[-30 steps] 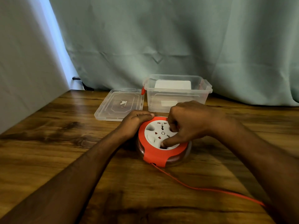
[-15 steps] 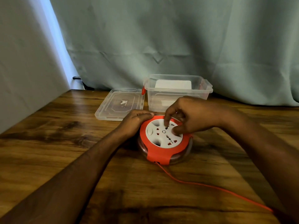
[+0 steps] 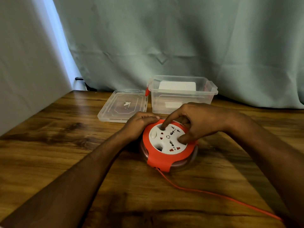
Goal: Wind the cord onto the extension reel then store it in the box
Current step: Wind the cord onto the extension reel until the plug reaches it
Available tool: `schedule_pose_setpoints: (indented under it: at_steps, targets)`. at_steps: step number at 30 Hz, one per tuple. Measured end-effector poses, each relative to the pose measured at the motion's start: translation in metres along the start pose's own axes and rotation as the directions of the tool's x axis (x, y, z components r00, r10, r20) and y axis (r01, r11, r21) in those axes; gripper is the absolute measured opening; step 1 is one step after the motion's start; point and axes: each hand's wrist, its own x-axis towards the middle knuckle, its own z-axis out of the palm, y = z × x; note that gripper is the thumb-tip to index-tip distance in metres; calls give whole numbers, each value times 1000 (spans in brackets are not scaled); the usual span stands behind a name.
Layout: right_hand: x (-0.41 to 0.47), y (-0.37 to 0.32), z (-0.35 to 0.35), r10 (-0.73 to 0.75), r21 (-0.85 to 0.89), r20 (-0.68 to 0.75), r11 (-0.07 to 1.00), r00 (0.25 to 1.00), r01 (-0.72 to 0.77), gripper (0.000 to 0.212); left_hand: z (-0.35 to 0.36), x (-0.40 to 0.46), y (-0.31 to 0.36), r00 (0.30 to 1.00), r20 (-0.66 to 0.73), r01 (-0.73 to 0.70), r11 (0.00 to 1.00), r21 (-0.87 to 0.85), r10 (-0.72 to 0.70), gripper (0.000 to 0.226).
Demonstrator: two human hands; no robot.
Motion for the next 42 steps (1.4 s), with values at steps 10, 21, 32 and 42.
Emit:
schedule_pose_setpoints:
  at_steps: [10,21,32,42]
  targets:
    - [-2,-11,4,92,-179,-93,978,991,-107,60,-1,2,-1,998,-62,5,1000,14,-4,28]
    - [9,-24,19,26,-127,-101,991,995,-39,51,-1,1,-1,999,-50,2,1000,7,-1,27]
    - [-1,-8,-2,-7,-25,-57,1000,998,5,23,0,-3,2,997,-72,-21,998,53,25,31]
    - [-3,-1,-1,-28,10,-29,1000,999,28,58,-1,-3,2,999,-48,-9,998,59,12,29]
